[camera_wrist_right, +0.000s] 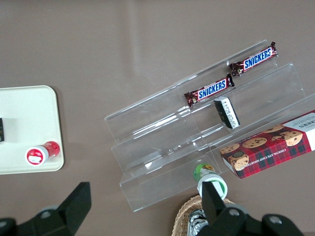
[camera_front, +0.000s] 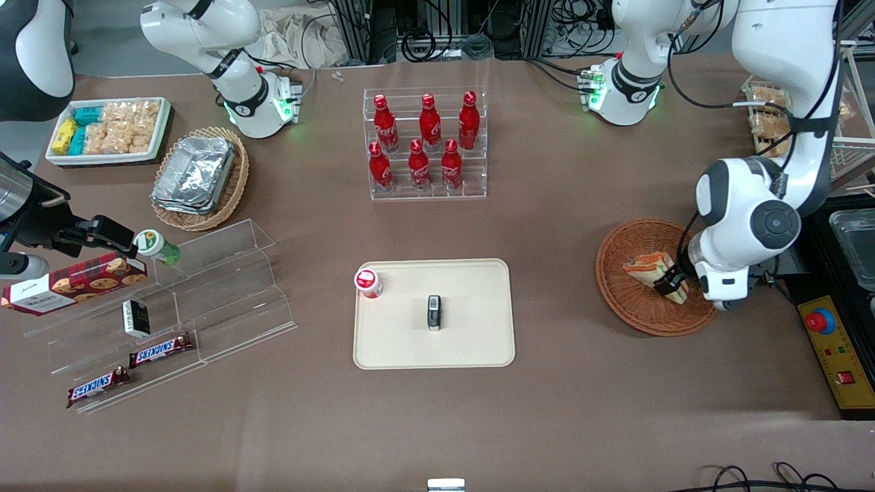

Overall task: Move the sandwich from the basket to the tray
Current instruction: 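Lower the left gripper and close it on the sandwich's edge, then lift the sandwich and carry it with the left gripper toward the white tray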

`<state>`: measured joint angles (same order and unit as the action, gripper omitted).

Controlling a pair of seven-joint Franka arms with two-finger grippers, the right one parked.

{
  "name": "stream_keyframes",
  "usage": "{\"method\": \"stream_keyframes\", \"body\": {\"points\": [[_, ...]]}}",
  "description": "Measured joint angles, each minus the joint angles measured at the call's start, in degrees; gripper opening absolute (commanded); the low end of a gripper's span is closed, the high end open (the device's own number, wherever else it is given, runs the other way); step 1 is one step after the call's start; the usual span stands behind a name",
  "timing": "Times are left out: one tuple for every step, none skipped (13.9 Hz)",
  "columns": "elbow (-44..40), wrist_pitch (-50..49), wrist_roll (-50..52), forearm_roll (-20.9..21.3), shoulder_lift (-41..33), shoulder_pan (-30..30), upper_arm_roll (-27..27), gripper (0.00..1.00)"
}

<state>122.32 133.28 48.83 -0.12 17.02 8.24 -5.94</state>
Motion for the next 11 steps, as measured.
{"method": "stream_keyframes", "body": {"points": [[1.39,2.37,0.31,-0.05,0.88,0.06,0.0,1.0],[2.38,4.35,0.67,-0.09,1.7,0.14,0.01,1.0],[2.77,5.4,0.89,-0.09,2.42,0.21,0.01,0.71],[2.79,5.88,1.03,-0.09,2.96,0.25,0.01,0.15],[2.79,6.17,1.07,-0.1,3.22,0.27,0.01,0.0],[2.77,6.28,1.07,-0.09,3.24,0.27,0.0,0.0],[2.71,6.36,1.07,-0.09,3.2,0.27,0.01,0.0],[2.64,6.38,1.07,-0.09,3.09,0.29,0.01,0.0],[2.53,6.22,0.9,-0.02,2.73,0.3,0.01,0.0],[2.23,5.2,-0.45,0.15,1.84,0.29,-0.03,0.0],[1.35,2.17,-3.46,0.16,0.15,0.27,-0.12,0.0]]}}
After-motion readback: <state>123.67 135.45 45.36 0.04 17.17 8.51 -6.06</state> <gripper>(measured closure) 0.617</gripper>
